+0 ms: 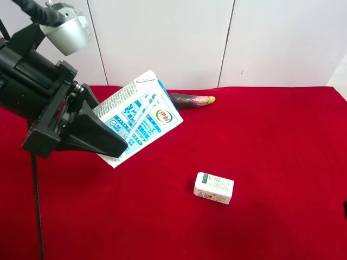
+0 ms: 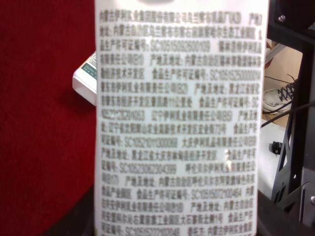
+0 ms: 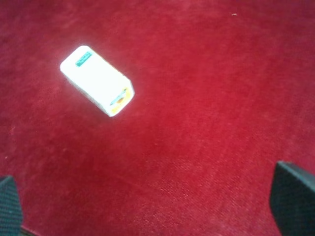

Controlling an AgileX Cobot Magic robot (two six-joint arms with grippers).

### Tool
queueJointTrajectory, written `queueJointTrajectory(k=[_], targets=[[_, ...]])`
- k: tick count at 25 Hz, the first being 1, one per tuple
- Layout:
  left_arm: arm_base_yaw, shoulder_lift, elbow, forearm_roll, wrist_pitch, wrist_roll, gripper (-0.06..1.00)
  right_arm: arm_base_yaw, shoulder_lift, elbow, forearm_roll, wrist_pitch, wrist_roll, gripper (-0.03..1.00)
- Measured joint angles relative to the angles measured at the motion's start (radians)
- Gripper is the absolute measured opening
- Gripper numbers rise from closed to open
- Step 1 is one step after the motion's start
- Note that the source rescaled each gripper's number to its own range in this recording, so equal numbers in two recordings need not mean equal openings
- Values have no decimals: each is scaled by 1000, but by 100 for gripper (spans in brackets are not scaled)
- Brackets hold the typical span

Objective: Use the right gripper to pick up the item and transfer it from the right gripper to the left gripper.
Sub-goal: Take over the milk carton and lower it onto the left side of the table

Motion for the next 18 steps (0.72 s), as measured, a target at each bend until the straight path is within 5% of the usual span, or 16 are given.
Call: queueJointTrajectory(k=[11, 18], targets=[[0, 0, 0, 1, 0, 0, 0, -443, -214, 2, -1, -2, 0, 100], [0, 0, 0, 7, -21, -93, 0, -492, -214, 2, -1, -2, 0, 100]])
